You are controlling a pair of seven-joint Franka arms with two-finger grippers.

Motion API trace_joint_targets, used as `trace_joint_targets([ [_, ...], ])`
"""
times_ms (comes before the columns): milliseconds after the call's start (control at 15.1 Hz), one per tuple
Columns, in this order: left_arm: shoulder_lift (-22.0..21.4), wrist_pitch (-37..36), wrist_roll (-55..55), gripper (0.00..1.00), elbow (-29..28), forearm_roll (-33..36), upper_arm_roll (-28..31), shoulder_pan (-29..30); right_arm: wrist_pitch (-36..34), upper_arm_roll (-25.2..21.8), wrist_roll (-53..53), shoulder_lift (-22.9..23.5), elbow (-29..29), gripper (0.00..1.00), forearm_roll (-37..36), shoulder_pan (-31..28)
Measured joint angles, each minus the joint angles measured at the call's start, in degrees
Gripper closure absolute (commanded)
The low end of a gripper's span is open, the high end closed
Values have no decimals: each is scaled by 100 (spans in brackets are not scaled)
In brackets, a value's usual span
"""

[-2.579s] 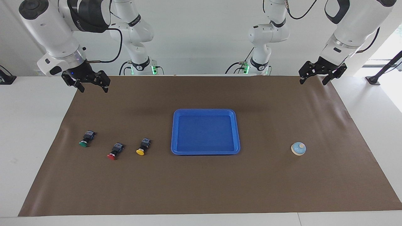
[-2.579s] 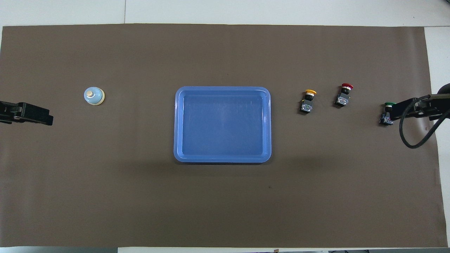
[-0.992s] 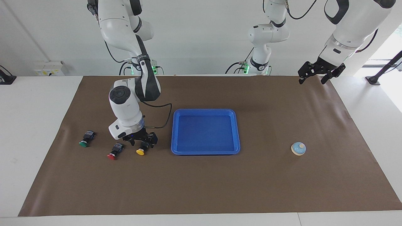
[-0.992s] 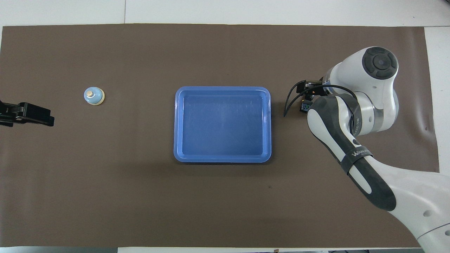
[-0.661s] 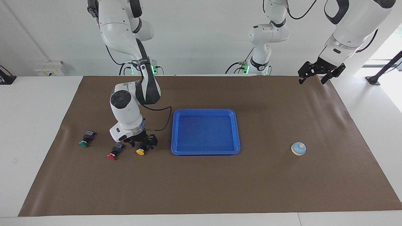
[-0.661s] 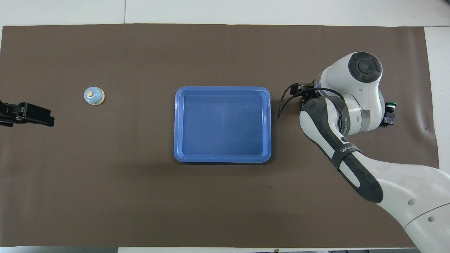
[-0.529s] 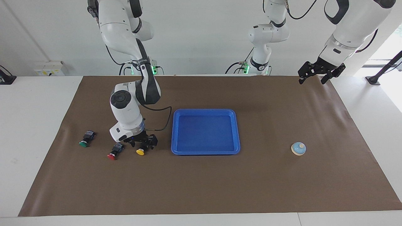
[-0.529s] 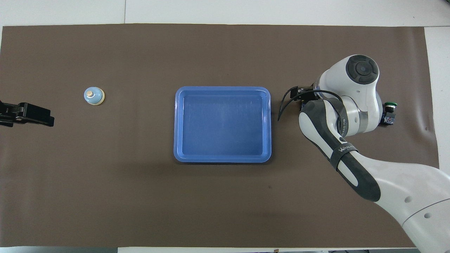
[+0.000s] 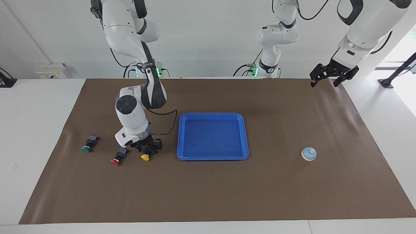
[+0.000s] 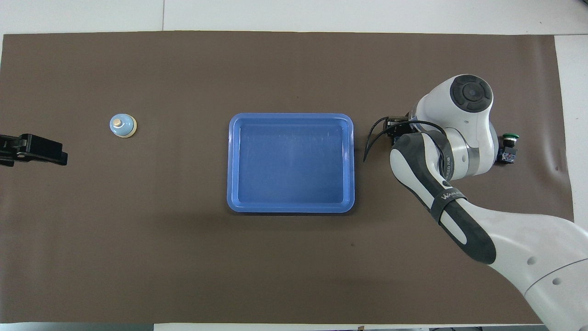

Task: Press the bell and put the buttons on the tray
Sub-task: 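Carry the yellow button with the right gripper into the blue tray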

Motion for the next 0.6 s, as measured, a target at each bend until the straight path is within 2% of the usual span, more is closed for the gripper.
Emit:
trace_joint_targets([
  [331,0,0,-1,0,0,0,0,0,-97,-5,0,-31,83,100,0,-1],
  [463,0,0,-2,0,0,0,0,0,-557,7,0,-74,415,100,0,4],
  [595,0,0,-2,0,0,0,0,0,-1271,48,0,-143,997,100,7,132],
])
